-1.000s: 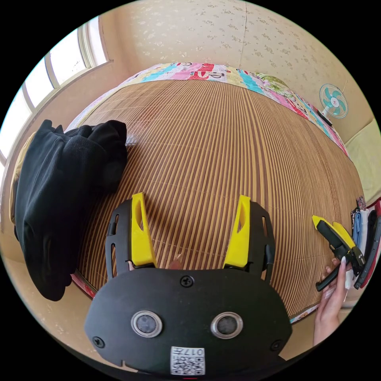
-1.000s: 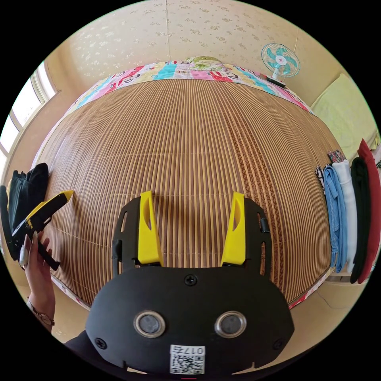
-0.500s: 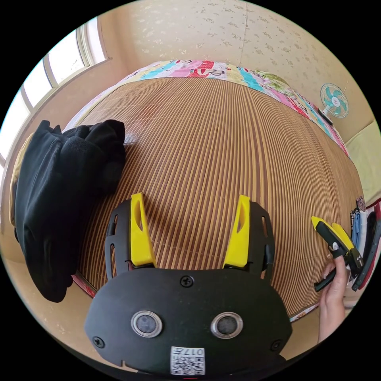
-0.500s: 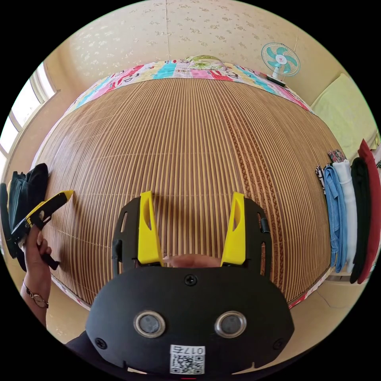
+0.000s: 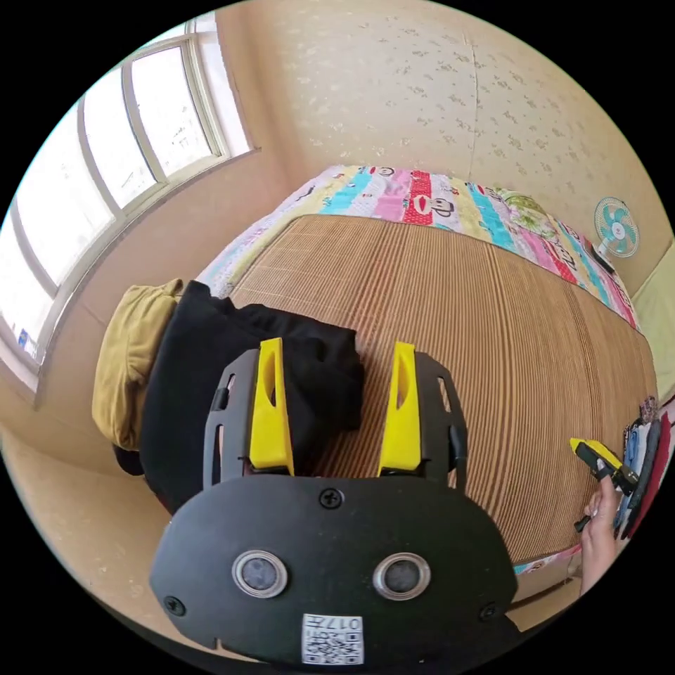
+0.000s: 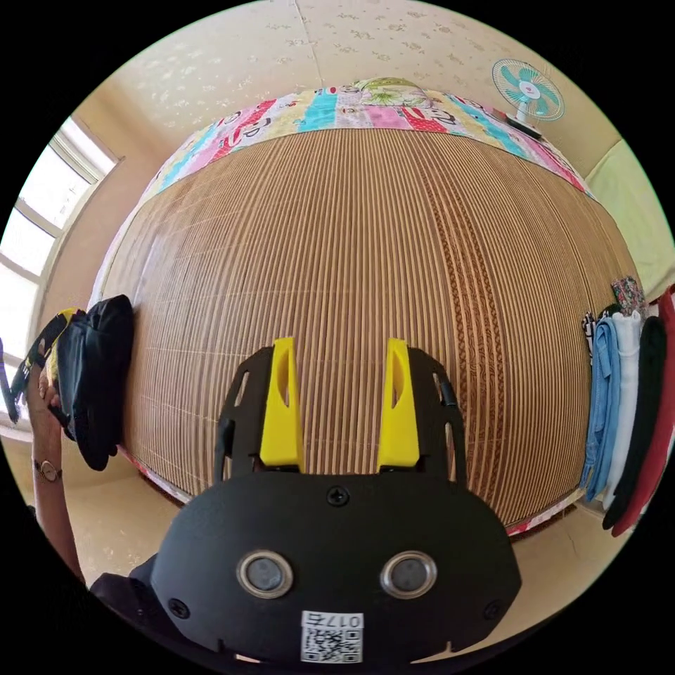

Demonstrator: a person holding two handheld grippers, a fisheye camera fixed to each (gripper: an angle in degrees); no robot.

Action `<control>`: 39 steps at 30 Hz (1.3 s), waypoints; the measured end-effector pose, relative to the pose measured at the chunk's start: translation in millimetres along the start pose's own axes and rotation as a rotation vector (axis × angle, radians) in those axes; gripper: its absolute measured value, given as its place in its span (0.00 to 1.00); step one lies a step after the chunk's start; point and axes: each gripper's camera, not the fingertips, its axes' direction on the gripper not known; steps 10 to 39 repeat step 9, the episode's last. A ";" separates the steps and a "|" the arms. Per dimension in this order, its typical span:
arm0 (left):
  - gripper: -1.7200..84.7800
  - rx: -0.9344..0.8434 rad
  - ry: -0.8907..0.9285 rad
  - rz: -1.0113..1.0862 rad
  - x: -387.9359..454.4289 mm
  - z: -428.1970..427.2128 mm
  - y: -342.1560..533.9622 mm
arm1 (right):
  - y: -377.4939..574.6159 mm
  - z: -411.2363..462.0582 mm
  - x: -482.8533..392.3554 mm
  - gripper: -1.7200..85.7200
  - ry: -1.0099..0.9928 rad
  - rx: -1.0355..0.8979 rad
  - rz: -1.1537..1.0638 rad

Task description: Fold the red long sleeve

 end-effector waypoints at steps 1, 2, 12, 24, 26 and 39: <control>0.26 -0.044 -0.021 -0.027 -24.2 7.8 0.2 | 0.1 -3.0 -7.5 0.21 0.003 0.002 -0.007; 0.26 -0.069 -0.023 -0.043 -35.5 14.5 1.7 | 0.3 -7.9 -23.0 0.21 0.005 -0.003 -0.024; 0.09 -0.410 0.251 -0.192 -129.6 76.3 65.8 | 6.5 -65.1 -122.9 0.18 -0.051 0.002 -0.079; 0.09 -0.410 0.251 -0.192 -129.6 76.3 65.8 | 6.5 -65.1 -122.9 0.18 -0.051 0.002 -0.079; 0.09 -0.410 0.251 -0.192 -129.6 76.3 65.8 | 6.5 -65.1 -122.9 0.18 -0.051 0.002 -0.079; 0.09 -0.410 0.251 -0.192 -129.6 76.3 65.8 | 6.5 -65.1 -122.9 0.18 -0.051 0.002 -0.079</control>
